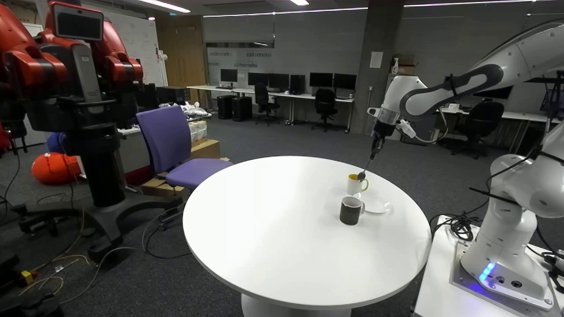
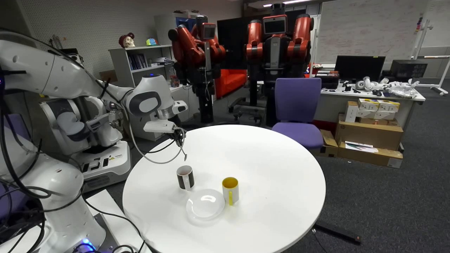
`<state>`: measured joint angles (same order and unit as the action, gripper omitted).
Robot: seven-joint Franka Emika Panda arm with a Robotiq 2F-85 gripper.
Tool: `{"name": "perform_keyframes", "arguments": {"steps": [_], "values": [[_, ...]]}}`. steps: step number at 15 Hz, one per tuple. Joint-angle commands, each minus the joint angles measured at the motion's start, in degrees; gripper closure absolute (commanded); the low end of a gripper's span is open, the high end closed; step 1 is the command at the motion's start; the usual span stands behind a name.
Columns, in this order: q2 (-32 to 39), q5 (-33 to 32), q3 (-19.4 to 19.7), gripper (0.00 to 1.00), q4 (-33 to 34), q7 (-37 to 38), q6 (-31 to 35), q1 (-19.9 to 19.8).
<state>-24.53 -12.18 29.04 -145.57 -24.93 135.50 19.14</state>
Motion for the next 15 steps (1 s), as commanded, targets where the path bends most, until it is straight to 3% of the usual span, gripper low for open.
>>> {"name": "perform_keyframes", "arguments": {"steps": [1, 4, 9, 15], "values": [[1.37, 4.16, -6.12, 0.97, -0.09, -3.03, 0.43, -6.28], [2.28, 5.00, -6.95, 0.99, 0.35, -3.13, 0.57, -6.43], [5.43, 7.35, -13.77, 0.99, 0.73, -4.28, -0.18, -10.32], [10.55, 6.87, -17.65, 0.99, 1.29, -4.84, 0.27, -13.00]]}}
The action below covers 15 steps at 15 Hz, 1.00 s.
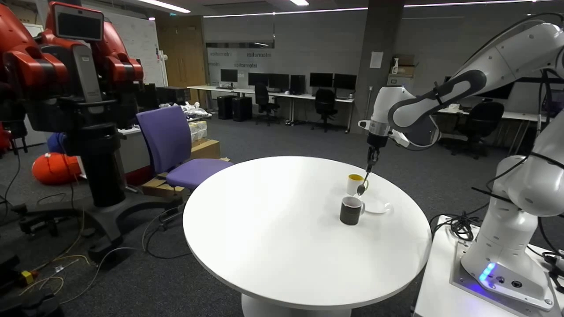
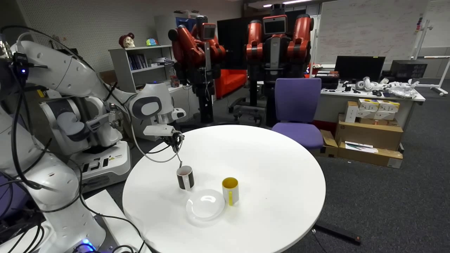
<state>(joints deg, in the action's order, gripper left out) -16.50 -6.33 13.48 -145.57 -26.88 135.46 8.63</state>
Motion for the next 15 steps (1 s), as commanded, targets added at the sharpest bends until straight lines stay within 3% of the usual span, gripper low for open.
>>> {"name": "perform_keyframes", "arguments": {"steps": [1, 15], "values": [[3.20, 0.90, -2.55, 0.99, 1.40, -2.99, 0.69, -2.87], [12.14, -1.43, -7.57, 0.99, 4.32, -4.04, 8.93, -5.17]]}}
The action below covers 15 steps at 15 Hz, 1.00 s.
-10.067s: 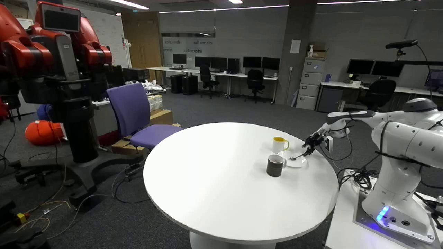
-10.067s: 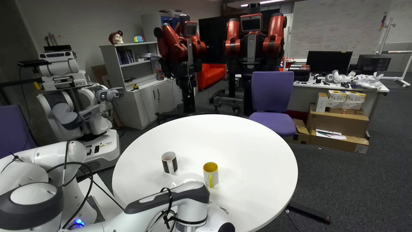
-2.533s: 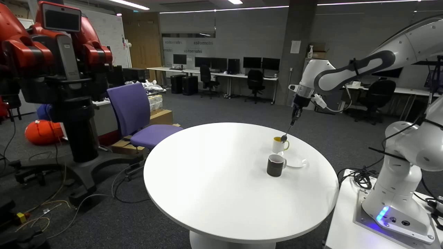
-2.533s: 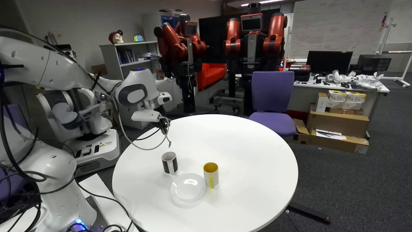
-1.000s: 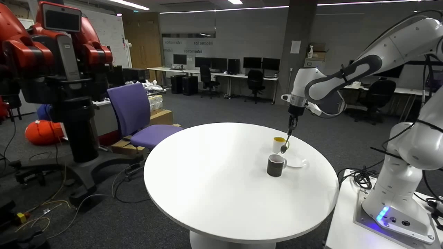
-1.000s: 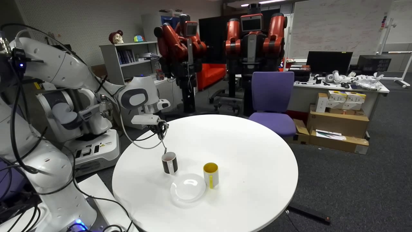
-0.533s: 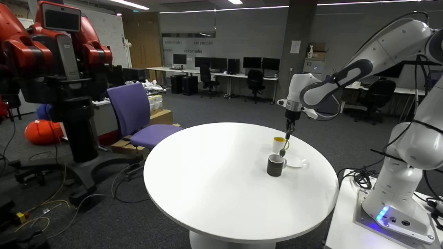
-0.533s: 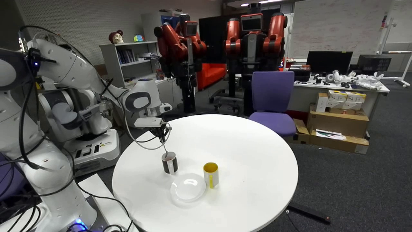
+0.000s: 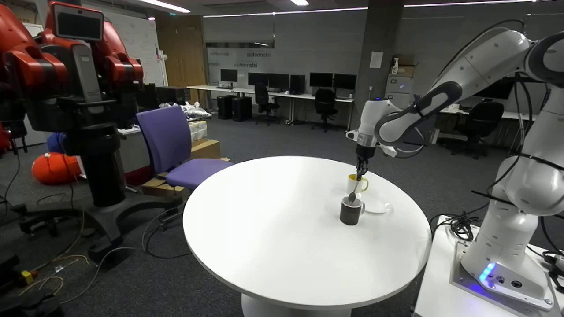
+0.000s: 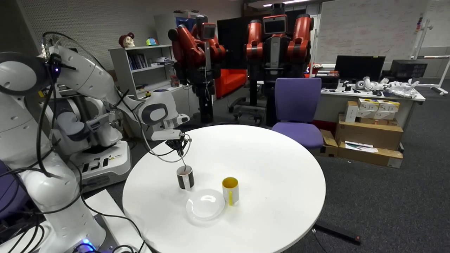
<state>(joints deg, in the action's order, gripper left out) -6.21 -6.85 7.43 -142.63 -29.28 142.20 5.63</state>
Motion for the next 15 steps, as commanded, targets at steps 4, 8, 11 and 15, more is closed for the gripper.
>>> {"name": "perform_keyframes", "arguments": {"steps": [4, 8, 11, 15], "values": [[3.35, -0.45, -2.20, 0.99, 1.41, -2.02, 3.23, -2.77], [4.80, 0.45, -2.86, 0.99, 1.46, -3.35, 3.33, -2.82], [6.03, 0.85, -3.63, 0.99, 1.58, -4.37, 3.13, -2.73], [7.82, 1.37, -4.77, 0.99, 1.97, -6.17, 2.99, -2.75]]}}
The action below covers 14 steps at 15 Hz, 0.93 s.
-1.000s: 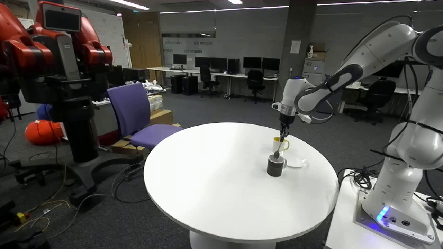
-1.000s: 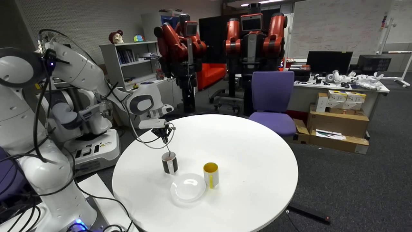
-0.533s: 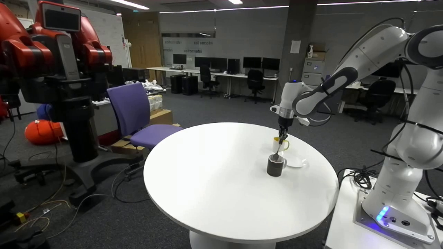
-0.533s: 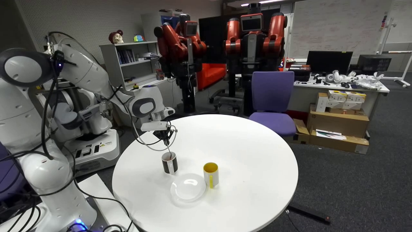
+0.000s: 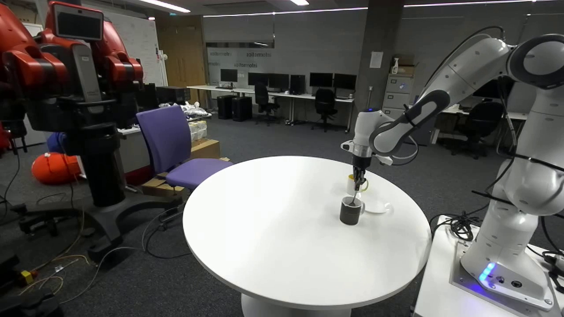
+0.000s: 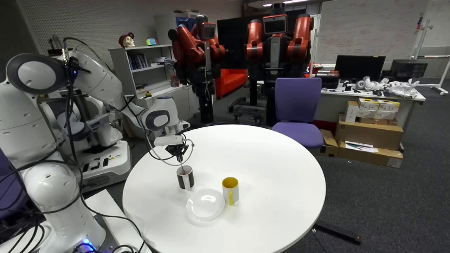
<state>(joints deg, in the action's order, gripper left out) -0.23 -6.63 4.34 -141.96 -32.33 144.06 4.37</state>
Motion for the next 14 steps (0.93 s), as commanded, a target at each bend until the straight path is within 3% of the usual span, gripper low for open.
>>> {"name": "perform_keyframes", "arguments": {"steps": [1, 14], "values": [[2.23, 1.13, -2.01, 0.99, 1.44, -3.43, 1.08, -1.49], [7.85, -1.12, -3.33, 0.99, 5.13, -4.73, 2.31, -2.78]]}}
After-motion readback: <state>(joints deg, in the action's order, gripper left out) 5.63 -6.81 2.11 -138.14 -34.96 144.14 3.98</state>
